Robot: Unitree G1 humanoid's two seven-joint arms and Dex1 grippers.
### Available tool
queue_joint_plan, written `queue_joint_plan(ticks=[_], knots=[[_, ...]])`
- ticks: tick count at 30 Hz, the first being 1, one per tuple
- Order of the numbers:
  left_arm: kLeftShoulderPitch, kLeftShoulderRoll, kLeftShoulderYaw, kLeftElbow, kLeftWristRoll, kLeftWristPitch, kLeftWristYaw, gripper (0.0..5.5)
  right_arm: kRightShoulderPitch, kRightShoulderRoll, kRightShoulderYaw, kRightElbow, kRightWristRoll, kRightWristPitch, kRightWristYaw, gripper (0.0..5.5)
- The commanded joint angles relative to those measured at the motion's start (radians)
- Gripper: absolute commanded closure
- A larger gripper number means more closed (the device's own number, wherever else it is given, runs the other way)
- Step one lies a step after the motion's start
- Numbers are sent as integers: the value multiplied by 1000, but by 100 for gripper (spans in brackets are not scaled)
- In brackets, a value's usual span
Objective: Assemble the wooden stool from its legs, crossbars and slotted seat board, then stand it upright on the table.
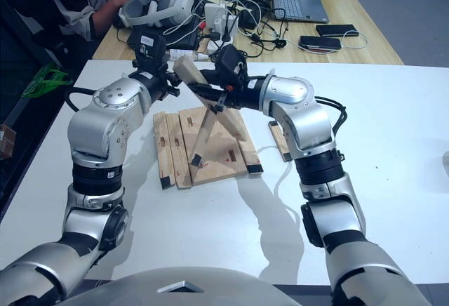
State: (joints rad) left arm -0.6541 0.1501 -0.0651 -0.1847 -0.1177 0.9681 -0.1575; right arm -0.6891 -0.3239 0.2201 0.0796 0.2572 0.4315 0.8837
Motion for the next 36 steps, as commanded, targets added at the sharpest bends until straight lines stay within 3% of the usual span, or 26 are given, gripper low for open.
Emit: queue_joint_plan(ticks=[1,22,30,36], knots=[[-26,-29,-18,-22,-12,-7,-7,304,-5,27,63,31,-22,-7,30,450],[-116,-66,3,28,-15,-78,-18,304,-235,22,110,275,-197,-224,101,450],[-110,-54,52,38,-10,-89,10,304,-173,63,-57,247,-126,-152,-56,451],[-122,-59,127,45,-11,-137,69,304,-53,-3,-158,82,-46,15,-74,451]])
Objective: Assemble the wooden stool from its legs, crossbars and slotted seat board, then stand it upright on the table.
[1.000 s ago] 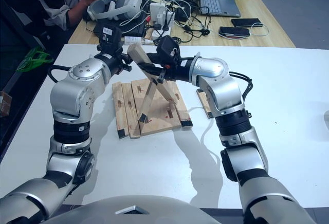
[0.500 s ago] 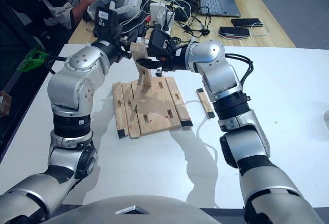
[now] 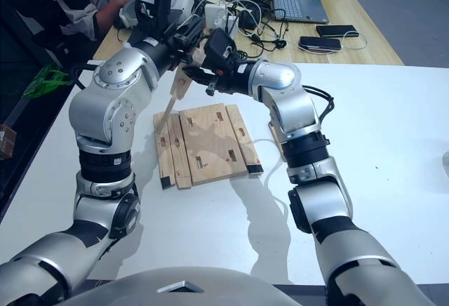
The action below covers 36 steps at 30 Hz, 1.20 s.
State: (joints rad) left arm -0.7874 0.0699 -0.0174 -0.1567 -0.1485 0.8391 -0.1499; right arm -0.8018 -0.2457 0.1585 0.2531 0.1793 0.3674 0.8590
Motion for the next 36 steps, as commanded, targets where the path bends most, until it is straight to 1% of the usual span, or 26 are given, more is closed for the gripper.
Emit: queue_joint_plan(ticks=[1,4,6,10,14,17,19,23,27,32,36], knots=[[7,17,103,19,16,-20,81,304,81,-90,-114,-118,38,109,-65,451],[11,8,179,-6,12,-57,149,304,133,-97,-174,-218,79,219,-134,451],[39,10,205,-35,20,-74,181,304,160,-83,-223,-272,116,287,-195,451],[123,21,226,-107,38,-83,220,304,238,-22,-395,-435,259,517,-368,452],[248,15,211,-216,76,-90,258,304,301,-9,-527,-619,424,767,-457,452],[402,-11,177,-343,108,-80,285,304,384,26,-655,-767,553,945,-521,452],[493,-22,149,-406,125,-72,295,304,447,53,-715,-839,609,1029,-557,452],[575,-34,101,-454,148,-74,303,304,538,117,-746,-929,648,1096,-624,452],[610,-41,75,-473,168,-75,305,304,592,141,-747,-956,632,1073,-680,452],[635,-54,63,-480,181,-77,311,304,619,92,-725,-935,604,1023,-702,452],[649,-54,72,-491,190,-78,308,304,596,1,-729,-885,617,1009,-682,452]])
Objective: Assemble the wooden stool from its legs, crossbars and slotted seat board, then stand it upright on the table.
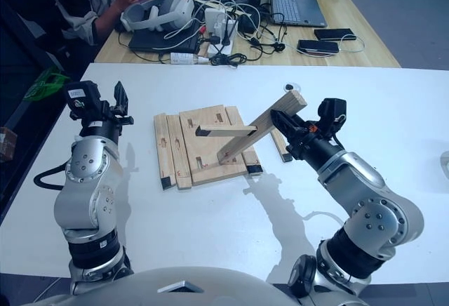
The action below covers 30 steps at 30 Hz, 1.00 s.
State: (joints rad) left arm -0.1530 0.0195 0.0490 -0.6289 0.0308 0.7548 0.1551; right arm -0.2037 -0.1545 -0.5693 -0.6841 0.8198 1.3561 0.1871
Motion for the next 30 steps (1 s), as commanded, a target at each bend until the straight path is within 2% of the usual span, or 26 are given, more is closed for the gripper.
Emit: queue_joint_plan(ticks=[1,6,17,30], knots=[[18,-2,11,-22,12,7,3,304,-11,-112,-5,67,-17,22,-6,452],[26,-8,16,-32,19,12,8,304,-69,-158,-36,129,56,48,9,452],[-21,2,8,-9,26,15,-15,304,-254,-320,58,338,103,-64,158,452],[-73,-3,15,53,18,-21,-16,304,-215,-436,169,477,-1,-246,277,452]])
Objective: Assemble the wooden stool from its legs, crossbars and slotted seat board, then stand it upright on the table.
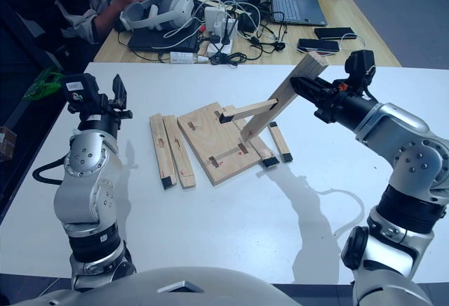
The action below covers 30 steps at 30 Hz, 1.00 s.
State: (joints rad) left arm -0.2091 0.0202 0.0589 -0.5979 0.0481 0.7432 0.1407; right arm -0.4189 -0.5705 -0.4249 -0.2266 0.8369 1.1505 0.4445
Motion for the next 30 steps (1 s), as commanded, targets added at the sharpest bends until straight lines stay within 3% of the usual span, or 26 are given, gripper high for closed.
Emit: queue_joint_plan(ticks=[1,14,21,30], knots=[[-19,-4,5,23,1,-10,-2,304,2,-22,27,25,-20,-47,24,452],[-16,-8,-4,30,13,-27,4,304,60,-40,34,-43,49,-10,65,452],[-11,-7,2,24,11,-22,1,304,140,-55,72,-29,-4,-78,81,452],[-37,-8,4,34,11,-17,3,304,94,-8,145,51,-61,-169,55,452]])
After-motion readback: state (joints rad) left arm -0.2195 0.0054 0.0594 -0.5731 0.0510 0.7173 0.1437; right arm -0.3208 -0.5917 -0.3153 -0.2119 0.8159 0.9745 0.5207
